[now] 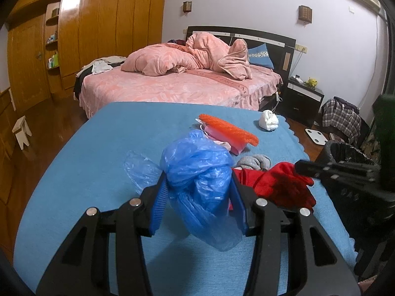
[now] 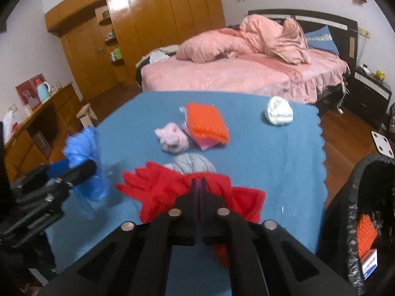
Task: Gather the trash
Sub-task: 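Grasp the red glove again with the right tool and lift it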
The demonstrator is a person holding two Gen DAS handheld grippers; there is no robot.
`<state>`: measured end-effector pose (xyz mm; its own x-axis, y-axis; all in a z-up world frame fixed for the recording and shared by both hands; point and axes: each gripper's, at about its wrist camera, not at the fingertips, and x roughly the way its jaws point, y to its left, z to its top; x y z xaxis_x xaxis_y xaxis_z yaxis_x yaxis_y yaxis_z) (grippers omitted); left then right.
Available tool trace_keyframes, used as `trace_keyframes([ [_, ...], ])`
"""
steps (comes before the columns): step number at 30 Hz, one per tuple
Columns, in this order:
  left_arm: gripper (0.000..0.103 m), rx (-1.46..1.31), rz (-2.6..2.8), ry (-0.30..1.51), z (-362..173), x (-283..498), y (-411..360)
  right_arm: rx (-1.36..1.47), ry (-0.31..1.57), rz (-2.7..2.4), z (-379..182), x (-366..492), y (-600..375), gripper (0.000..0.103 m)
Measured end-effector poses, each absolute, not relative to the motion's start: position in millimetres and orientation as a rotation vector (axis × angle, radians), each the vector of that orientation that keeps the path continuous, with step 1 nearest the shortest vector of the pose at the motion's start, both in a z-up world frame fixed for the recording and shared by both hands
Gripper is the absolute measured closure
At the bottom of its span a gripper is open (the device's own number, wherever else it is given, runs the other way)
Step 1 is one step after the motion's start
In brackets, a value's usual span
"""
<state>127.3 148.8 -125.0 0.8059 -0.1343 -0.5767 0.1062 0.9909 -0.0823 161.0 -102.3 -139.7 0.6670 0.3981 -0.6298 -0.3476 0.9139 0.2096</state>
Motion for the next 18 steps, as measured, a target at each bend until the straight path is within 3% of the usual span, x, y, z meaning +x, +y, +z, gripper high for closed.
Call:
trace_keyframes([
  [6,0.057,-0.048,-0.132,0.616,-123.9,127.0,147.6,0.069,0.695,0.418,-124.0,155.5,-105.7,0.099],
  [13,0.057,-0.048,-0.135,0.621,-124.2,127.0,145.5,0.057,0.772,0.368,-153.5,172.6,-99.7,0.061],
  [15,0.057,-0.047,-0.137,0.624,-124.8,127.9,144.3,0.05,0.796,0.366,-161.5,176.6,-97.9,0.061],
  [17,0.057,-0.048,-0.138,0.627,-125.7,128.4,143.3,0.049,0.824,0.373,-167.9,180.4,-97.3,0.087],
  [18,0.057,-0.048,-0.138,0.628,-125.9,128.7,142.7,0.052,0.829,0.378,-169.3,181.0,-97.9,0.091],
])
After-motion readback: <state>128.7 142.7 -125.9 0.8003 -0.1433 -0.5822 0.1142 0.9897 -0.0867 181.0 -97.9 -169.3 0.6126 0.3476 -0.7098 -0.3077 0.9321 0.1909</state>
